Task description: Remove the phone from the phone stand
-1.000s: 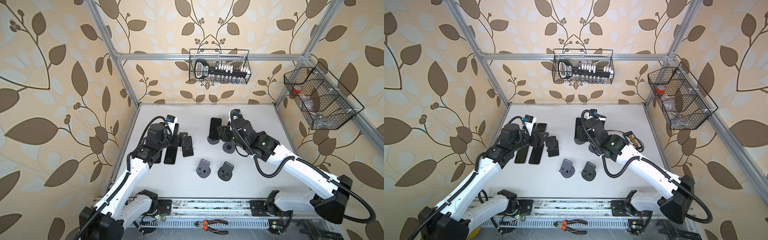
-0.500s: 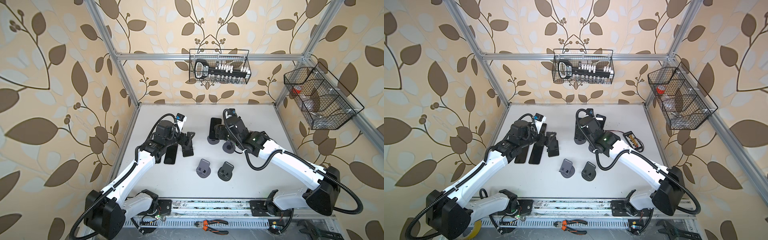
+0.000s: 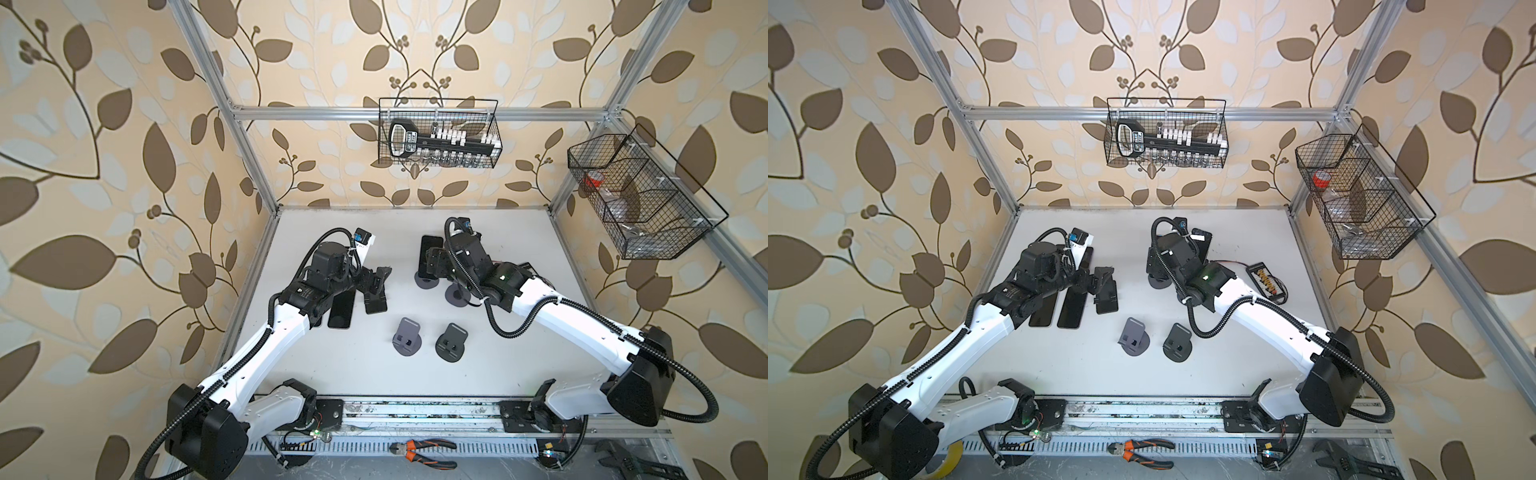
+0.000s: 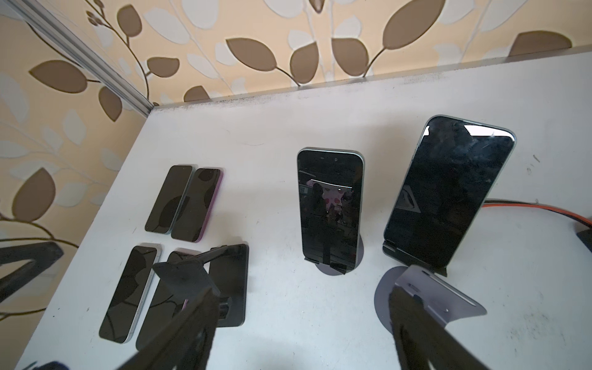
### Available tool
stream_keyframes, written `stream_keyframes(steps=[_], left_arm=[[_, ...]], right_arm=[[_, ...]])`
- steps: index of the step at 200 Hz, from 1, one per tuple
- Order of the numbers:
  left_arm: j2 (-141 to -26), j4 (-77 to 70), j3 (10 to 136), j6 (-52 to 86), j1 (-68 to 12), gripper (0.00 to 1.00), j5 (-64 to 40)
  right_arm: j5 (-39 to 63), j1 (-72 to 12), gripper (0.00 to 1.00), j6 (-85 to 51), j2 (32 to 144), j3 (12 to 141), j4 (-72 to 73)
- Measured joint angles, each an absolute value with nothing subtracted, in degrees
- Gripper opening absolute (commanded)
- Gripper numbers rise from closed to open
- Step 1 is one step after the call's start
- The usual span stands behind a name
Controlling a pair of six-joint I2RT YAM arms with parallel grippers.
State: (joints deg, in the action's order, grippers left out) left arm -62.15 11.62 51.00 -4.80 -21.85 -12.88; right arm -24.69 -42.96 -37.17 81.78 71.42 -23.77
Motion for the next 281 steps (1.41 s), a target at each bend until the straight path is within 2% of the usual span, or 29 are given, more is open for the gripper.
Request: stream_keyframes(steps=[7,23,47,281], left_arm=[[-61.98,11.84,51.0,-4.99,-21.85,0.99,-12.64],[-61.84,12.23,51.0,-5.43,-21.85,0.99,-11.75],[-61.78,12.51,51.0,-5.74,-21.89,0.99,-10.85],[-61.1,12.84,51.0,-6.15,-22.96,0.99,-8.32]], right_arm=[[-24.8,-42.94,0.88,-37.65,82.24,71.64,-23.86],[-25.08,-42.96,0.98,-38.65,83.37,72.36,-23.92],[-25.1,-42.96,0.99,-39.86,84.6,73.28,-24.08],[-25.63,-42.96,1.0,-40.86,94.17,77.67,-24.67]])
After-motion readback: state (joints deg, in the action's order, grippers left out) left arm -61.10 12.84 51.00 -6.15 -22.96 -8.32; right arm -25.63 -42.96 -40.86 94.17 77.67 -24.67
